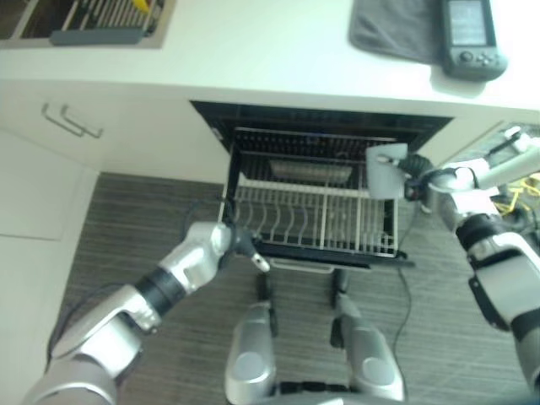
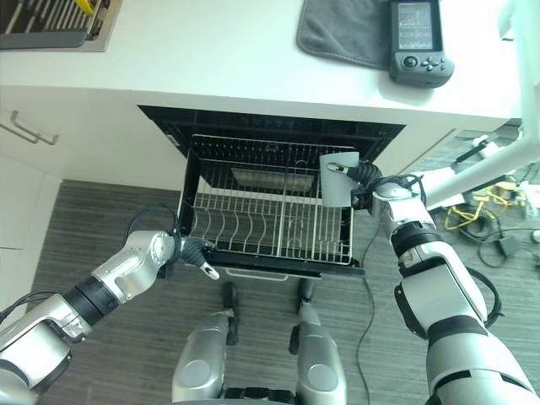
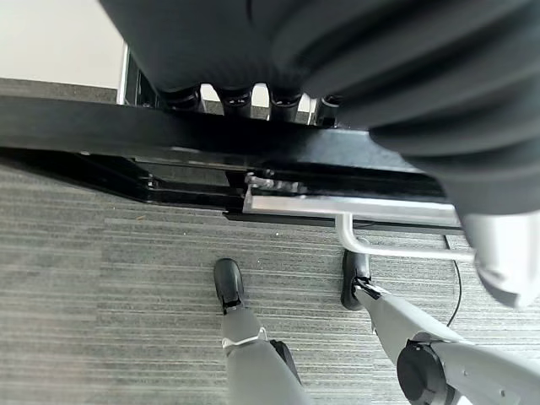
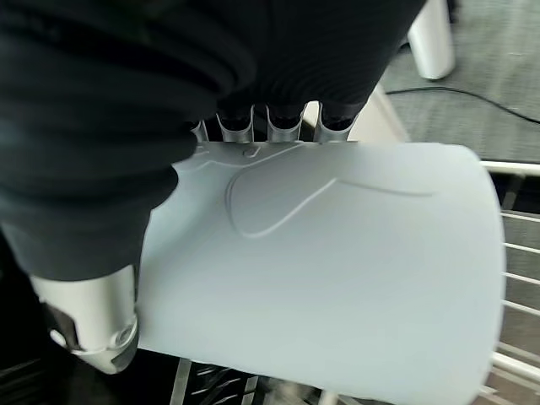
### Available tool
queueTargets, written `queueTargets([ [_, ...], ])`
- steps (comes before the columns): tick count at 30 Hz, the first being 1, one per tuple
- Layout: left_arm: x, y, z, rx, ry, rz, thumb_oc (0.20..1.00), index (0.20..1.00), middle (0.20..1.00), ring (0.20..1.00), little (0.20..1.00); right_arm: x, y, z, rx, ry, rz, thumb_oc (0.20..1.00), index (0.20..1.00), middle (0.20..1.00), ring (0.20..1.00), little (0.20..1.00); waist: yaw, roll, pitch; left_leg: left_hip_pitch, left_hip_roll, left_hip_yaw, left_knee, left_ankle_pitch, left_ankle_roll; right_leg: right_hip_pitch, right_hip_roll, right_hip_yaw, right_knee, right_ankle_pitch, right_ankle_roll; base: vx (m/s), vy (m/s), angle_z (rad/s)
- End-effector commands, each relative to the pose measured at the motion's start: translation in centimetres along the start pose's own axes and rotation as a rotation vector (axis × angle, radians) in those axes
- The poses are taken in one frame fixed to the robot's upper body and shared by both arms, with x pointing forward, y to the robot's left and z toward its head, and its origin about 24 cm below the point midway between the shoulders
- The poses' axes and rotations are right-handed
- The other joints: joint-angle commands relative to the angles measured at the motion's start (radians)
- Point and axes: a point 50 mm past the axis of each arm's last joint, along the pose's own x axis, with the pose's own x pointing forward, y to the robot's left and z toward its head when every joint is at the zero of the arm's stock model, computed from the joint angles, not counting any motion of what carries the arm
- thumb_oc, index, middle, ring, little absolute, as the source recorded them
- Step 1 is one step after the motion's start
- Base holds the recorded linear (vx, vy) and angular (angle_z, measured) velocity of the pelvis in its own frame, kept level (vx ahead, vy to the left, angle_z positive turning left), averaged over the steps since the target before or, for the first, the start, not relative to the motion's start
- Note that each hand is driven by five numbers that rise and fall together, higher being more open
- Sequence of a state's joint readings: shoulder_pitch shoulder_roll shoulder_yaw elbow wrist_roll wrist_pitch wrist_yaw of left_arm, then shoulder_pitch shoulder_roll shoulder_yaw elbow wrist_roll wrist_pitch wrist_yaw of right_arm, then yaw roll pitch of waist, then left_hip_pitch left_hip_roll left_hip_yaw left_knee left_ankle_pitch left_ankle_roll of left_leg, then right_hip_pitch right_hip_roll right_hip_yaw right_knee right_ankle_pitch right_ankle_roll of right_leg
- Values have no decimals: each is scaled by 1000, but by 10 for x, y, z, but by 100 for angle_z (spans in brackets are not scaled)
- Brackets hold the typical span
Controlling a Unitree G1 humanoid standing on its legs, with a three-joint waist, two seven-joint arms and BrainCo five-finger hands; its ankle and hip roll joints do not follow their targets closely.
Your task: Place the dishes in the dishwasher.
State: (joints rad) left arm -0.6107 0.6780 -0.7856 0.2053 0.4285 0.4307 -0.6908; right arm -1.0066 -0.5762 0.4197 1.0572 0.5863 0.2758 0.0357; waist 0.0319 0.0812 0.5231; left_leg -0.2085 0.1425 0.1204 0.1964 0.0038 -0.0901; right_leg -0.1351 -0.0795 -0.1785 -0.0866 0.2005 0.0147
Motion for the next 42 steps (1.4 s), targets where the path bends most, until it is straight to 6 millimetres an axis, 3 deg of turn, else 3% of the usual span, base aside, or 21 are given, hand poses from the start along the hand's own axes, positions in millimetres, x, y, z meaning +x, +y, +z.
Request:
queueTargets([
  [1, 9, -97, -55, -167, 140, -350, 1000, 1000, 1000, 1000, 1000, -4, -16, 28, -25, -72, -51, 200, 200, 200, 200, 200, 68, -17, -3, -158, -28, -34, 169, -8, 21, 4, -56, -21, 160, -166, 48, -15, 53, 3],
  [7, 13, -102, -43, -203, 61, -310, 1000, 1000, 1000, 1000, 1000, -3, -25, 32, -42, -7, -103, 200, 200, 200, 200, 200, 73, 33, -3, -207, -47, -39, 173, -8, 27, -77, -65, -15, 201, -177, 41, -27, 58, -1],
  [13, 17, -103, -35, -237, 18, -278, 1000, 1000, 1000, 1000, 1000, -5, -34, 33, -20, 23, -161, 200, 200, 200, 200, 200, 65, 63, -3, -251, -56, -34, 163, -6, 33, -159, -65, -5, 230, -182, 37, -29, 42, -2],
  [21, 22, -97, -27, -269, -37, -202, 1000, 1000, 1000, 1000, 1000, -11, -44, 62, -23, -48, -247, 200, 200, 200, 200, 200, 55, 97, -3, -321, -73, -24, 156, -12, 51, -304, -64, 11, 308, -198, 31, -20, 35, -1],
  [22, 22, -99, -26, -274, -41, -197, 1000, 1000, 1000, 1000, 1000, -12, -45, 64, -24, -48, -260, 551, 551, 551, 551, 551, 54, 101, -3, -324, -75, -24, 156, -13, 53, -317, -63, 13, 321, -202, 29, 9, 44, 0],
  [23, 23, -100, -25, -277, -45, -193, 1000, 1000, 1000, 1000, 1000, -12, -46, 65, -24, -48, -266, 1000, 1000, 1000, 1000, 1000, 53, 104, -3, -325, -76, -24, 154, -13, 55, -324, -63, 13, 328, -204, 28, 6, 50, 0],
  [29, 23, -99, -15, -283, -95, -124, 1000, 1000, 1000, 1000, 1000, -14, -44, 76, -26, -109, -231, 1000, 1000, 1000, 1000, 1000, 45, 108, -3, -315, -81, -19, 151, -18, 61, -344, -64, 22, 359, -212, 26, 5, 42, 1],
  [42, 15, -105, -21, -310, -93, -80, 1000, 1000, 1000, 1000, 1000, -23, -64, 86, -57, -213, -273, 1000, 1000, 1000, 1000, 1000, 34, 78, -3, -290, -73, -7, 142, -17, 75, -343, -56, 29, 378, -206, 31, -2, 0, 0],
])
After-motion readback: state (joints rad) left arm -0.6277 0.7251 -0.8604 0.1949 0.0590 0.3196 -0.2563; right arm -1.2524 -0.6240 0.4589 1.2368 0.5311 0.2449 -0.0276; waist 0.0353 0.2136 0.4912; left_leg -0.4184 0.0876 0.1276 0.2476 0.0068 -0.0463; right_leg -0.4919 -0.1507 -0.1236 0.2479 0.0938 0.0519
